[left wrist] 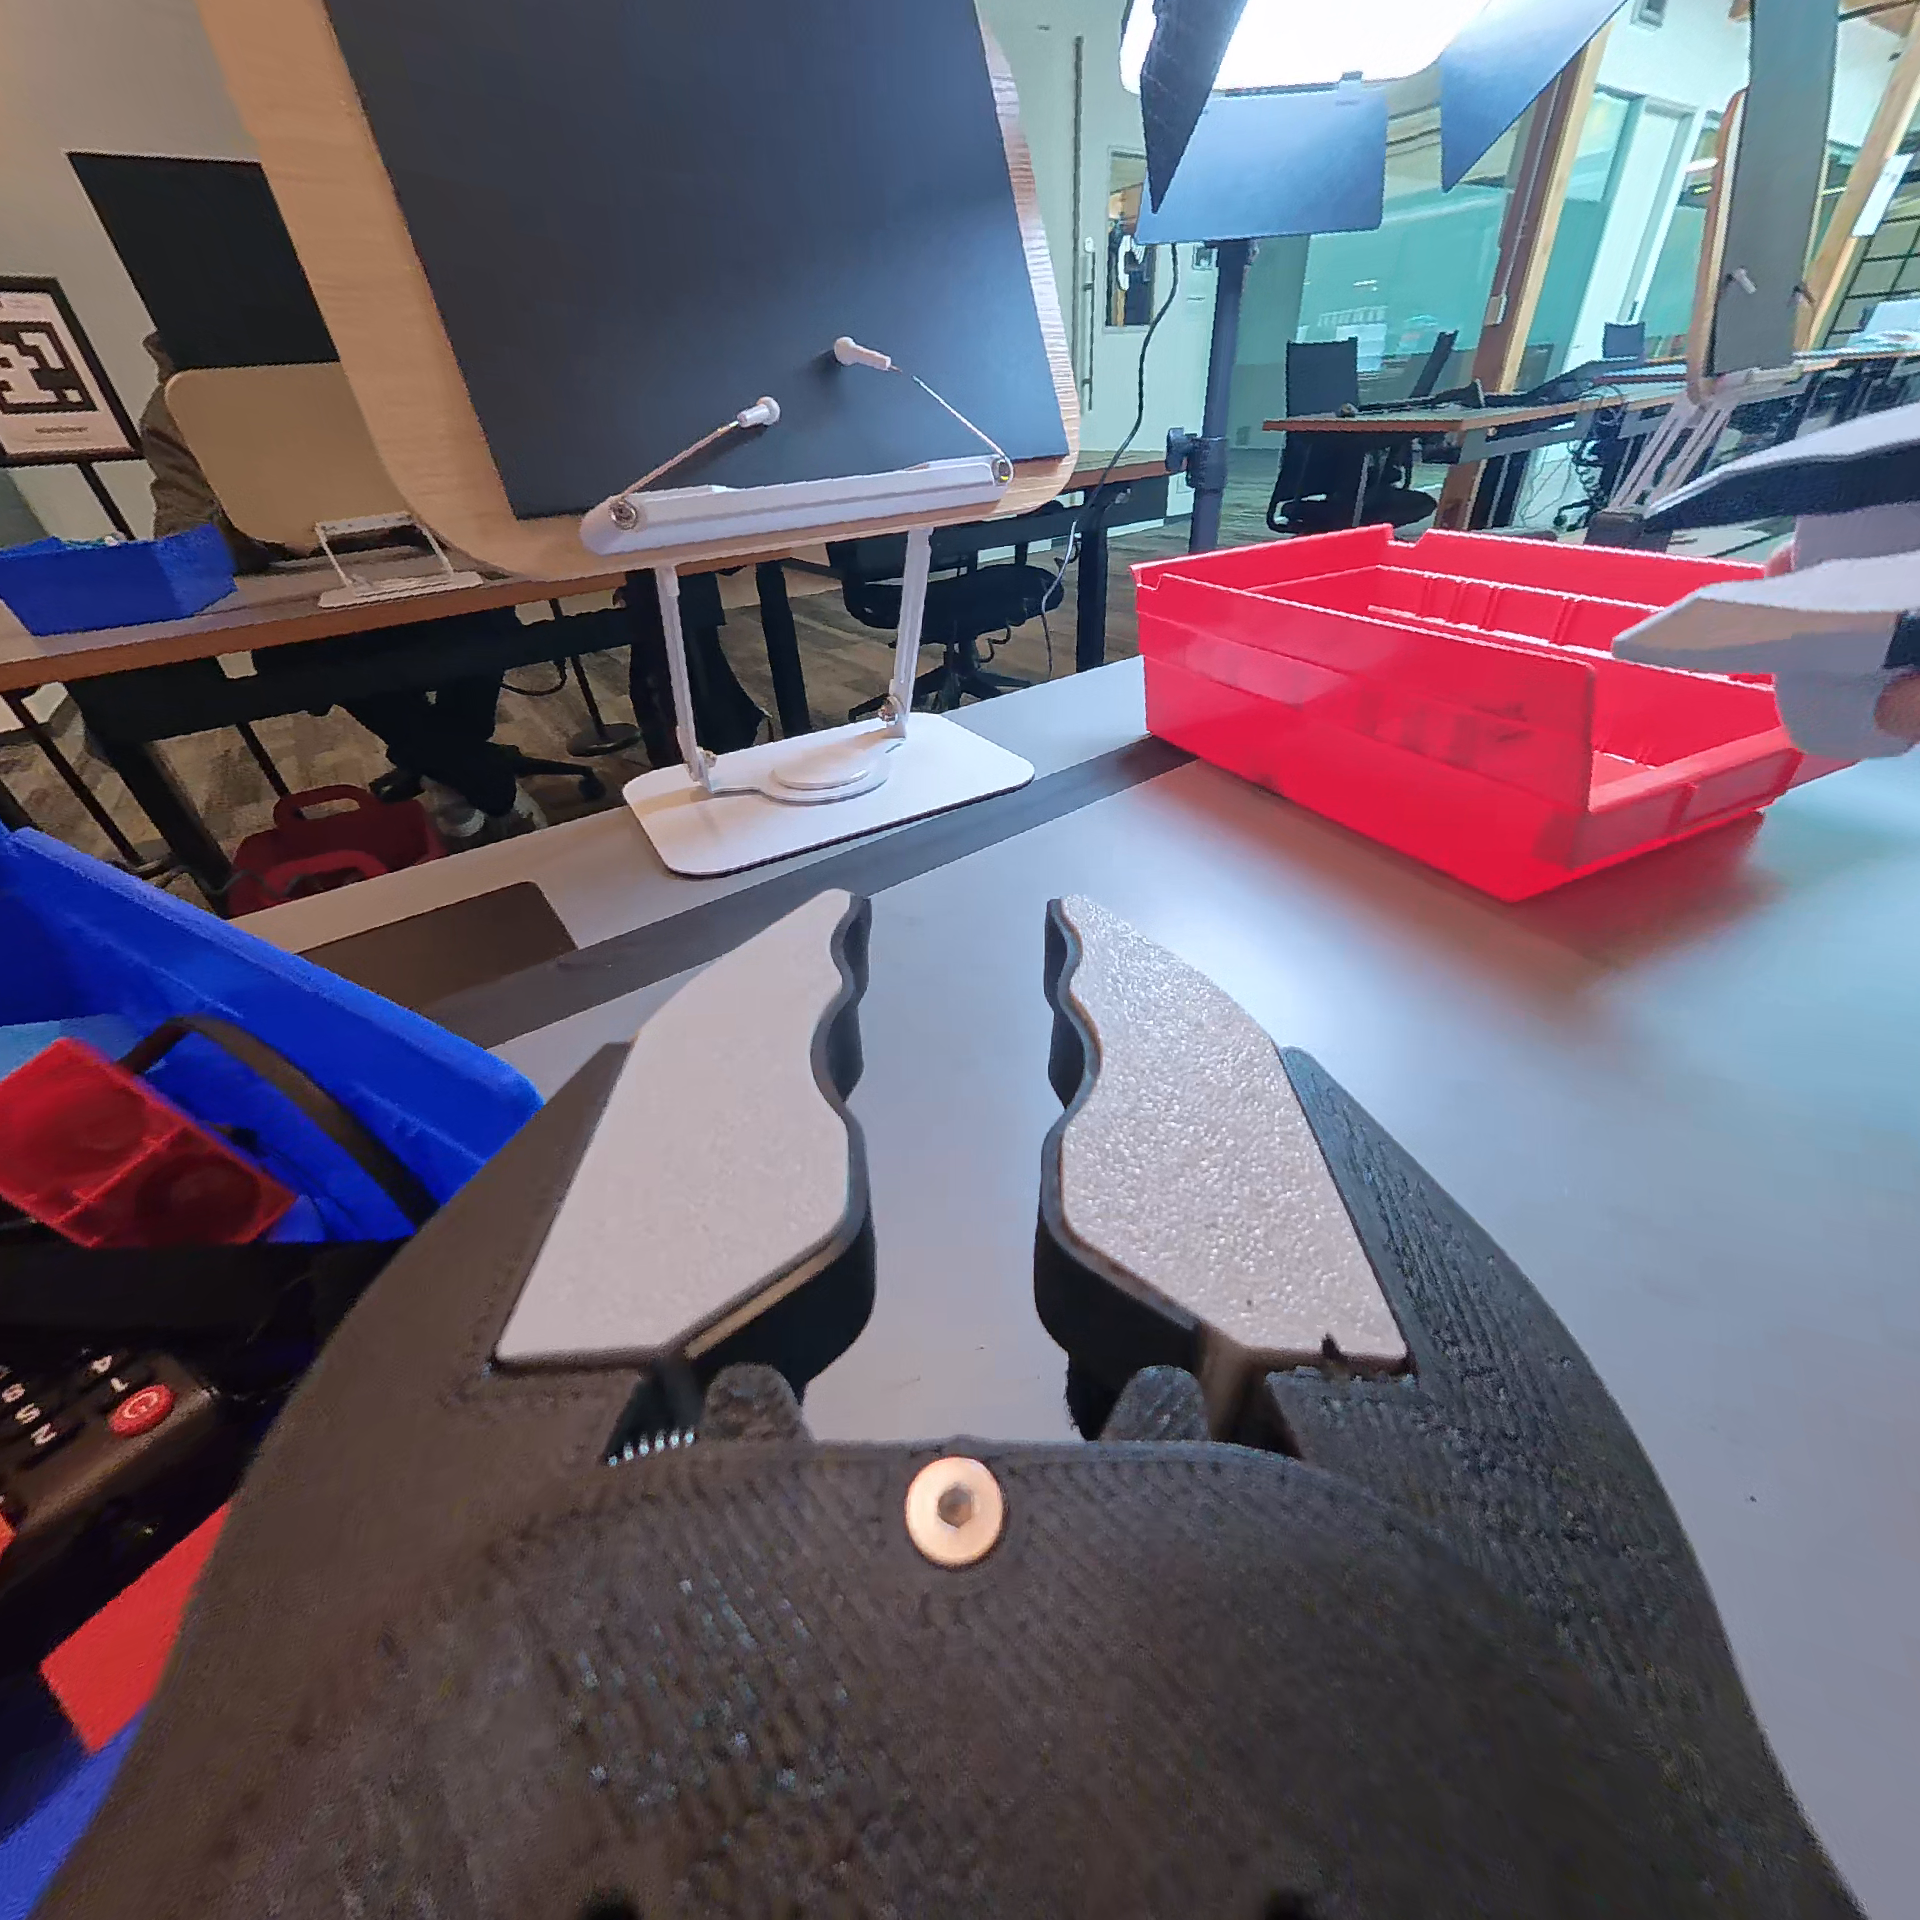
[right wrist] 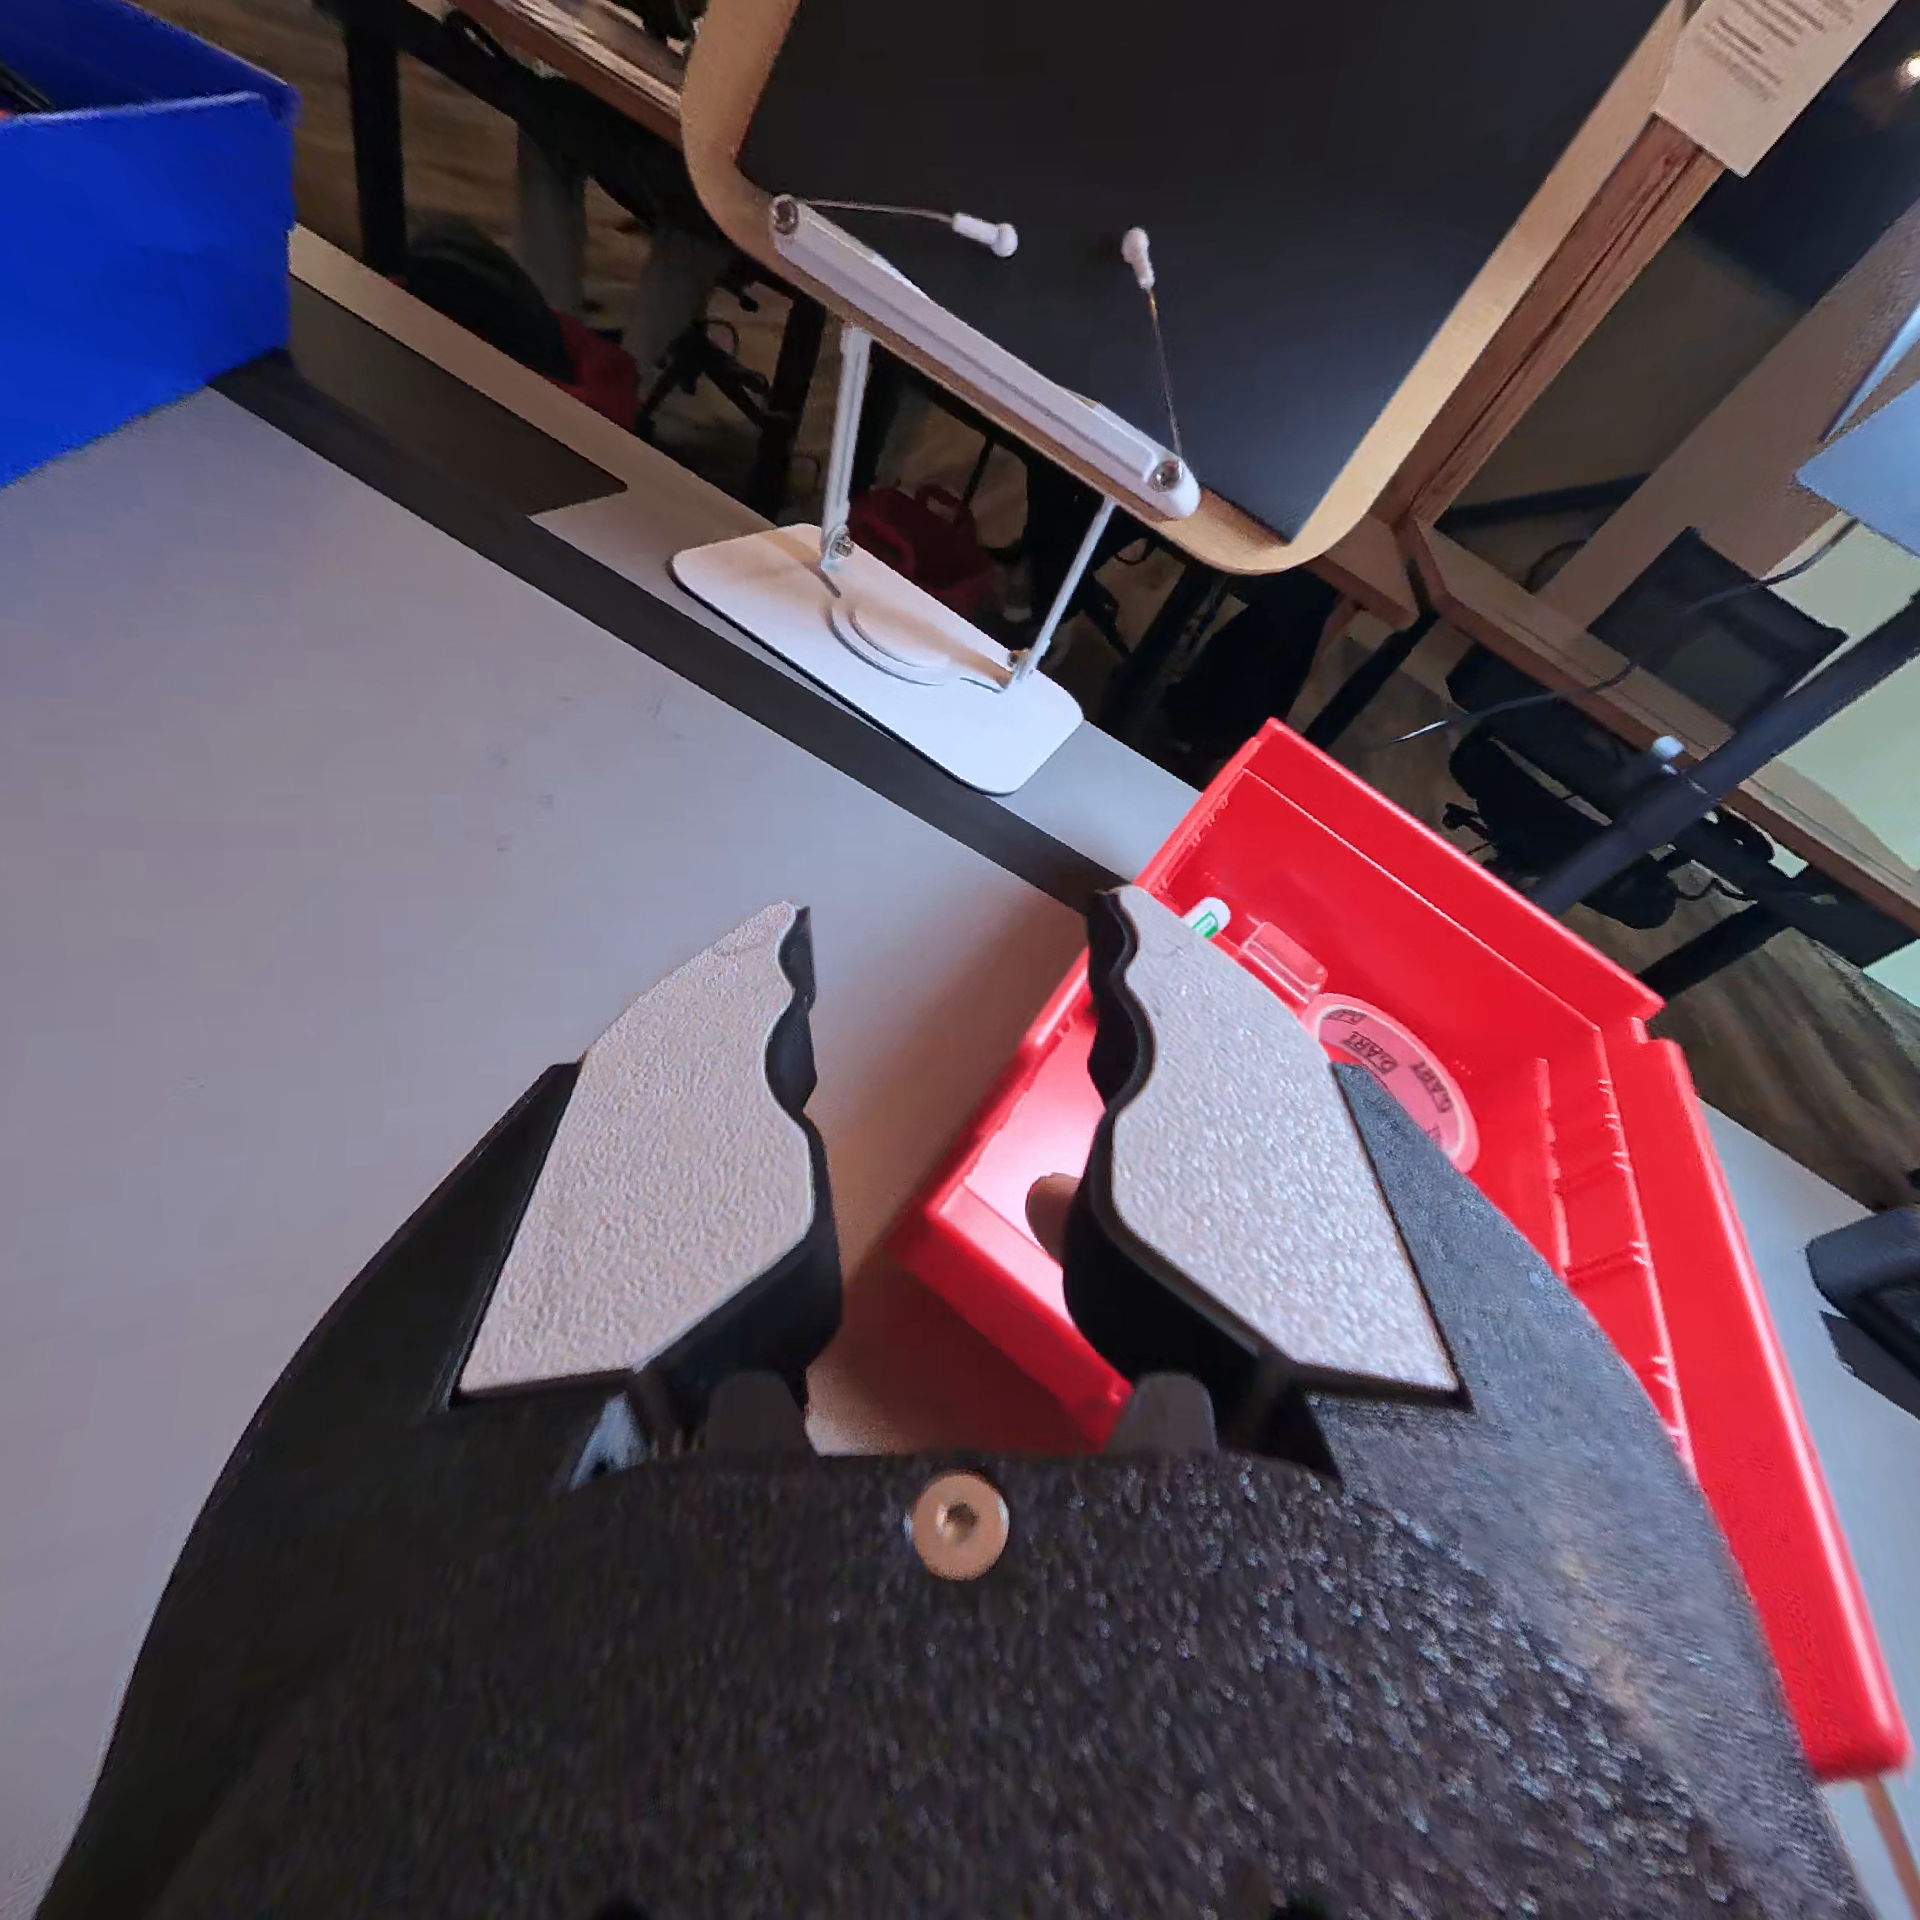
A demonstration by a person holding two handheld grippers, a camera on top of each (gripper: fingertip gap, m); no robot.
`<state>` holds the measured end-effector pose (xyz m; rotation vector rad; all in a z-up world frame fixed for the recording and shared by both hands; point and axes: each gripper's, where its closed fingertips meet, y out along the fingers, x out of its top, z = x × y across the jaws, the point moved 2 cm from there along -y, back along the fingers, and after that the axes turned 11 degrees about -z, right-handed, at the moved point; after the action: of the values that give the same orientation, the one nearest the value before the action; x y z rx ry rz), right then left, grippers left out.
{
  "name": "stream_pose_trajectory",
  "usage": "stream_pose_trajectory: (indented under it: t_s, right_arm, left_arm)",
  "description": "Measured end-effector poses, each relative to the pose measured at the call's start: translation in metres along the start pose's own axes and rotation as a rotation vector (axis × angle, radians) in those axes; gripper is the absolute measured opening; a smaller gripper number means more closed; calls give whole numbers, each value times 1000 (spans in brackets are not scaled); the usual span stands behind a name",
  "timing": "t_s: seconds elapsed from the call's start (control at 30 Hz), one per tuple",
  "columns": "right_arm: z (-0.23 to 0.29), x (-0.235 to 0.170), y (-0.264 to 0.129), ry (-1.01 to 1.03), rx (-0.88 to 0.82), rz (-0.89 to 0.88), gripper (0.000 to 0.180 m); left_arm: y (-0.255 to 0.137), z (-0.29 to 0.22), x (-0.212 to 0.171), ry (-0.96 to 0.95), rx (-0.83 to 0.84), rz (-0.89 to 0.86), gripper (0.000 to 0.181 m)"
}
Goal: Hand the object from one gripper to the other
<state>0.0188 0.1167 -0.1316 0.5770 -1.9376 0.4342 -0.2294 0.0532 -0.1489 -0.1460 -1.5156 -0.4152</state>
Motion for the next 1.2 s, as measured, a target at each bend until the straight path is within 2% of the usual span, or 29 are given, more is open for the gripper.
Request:
stream_pose_trajectory:
  t_s: [0.23,0.33,0.5,0.63,0.87,1.07,1.2]
  right_arm:
    - [41,-29,6,98,75,-26,49]
    - [55,-30,4,122,113,-55,50]
    - [51,-29,4,208,137,-86,53]
    - [46,-30,2,264,148,-115,51]
    - [52,-28,3,273,185,-145,46]
    - [53,-29,2,279,193,-151,43]
    - [50,-30,2,286,184,-150,40]
  left_arm:
    - [-2,10,-1,11,51,18,32]
    - [-4,19,-1,7,85,38,32]
    - [-11,39,1,5,157,49,33]
    - [-20,65,16,86,239,57,33]
    - [-41,126,27,251,312,280,38]
    - [-45,189,37,296,318,492,37]
    - [-42,215,29,337,293,671,37]
